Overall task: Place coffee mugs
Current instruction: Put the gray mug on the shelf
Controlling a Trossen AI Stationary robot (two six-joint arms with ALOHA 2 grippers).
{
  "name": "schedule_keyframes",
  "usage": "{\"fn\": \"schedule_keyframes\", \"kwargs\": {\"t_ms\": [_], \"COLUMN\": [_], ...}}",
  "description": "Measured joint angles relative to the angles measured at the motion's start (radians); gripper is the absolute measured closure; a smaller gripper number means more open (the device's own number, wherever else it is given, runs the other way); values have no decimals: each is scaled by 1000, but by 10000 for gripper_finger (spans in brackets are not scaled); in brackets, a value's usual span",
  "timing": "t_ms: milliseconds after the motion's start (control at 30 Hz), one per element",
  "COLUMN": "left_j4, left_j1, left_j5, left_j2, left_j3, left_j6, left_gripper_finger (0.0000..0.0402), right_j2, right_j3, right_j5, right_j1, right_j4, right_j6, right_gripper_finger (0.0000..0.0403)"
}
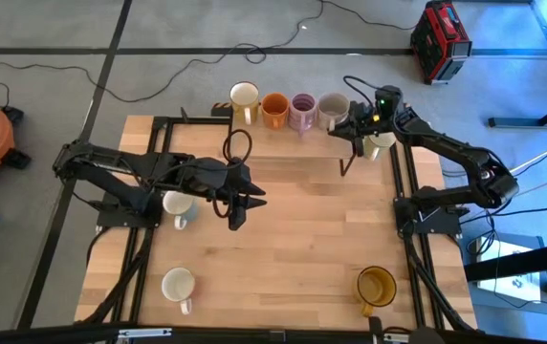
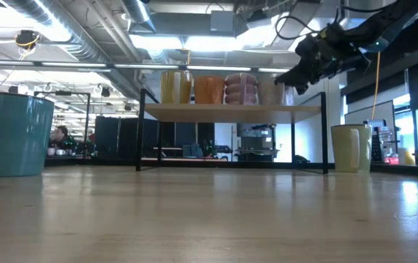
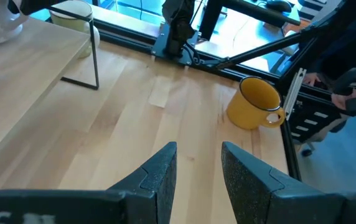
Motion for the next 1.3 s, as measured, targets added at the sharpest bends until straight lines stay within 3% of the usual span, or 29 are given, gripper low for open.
{"fn": "schedule_keyframes", "kwargs": {"t_ms": [267,500,867,1300], "left_j4": [0,0,1,10], "left_j1": [0,0,0,0], "left_j5": [0,0,0,8], "left_j2": [0,0,0,0], "left_j3": [0,0,0,0], "left_j6": [-1,-1,-1,-1], "left_gripper_finger": [281,281,281,281], "right_j2": [1,1,-51,-126], "right_j3": [0,-1,-5,-5], "right_j5": [10,19,125,215], "right_j1": [0,1,1,1], "right_j4": [-40,-78,-87,-153], "right_j6": [-26,4,29,40], "right_gripper_finger": [387,342,294,290]}}
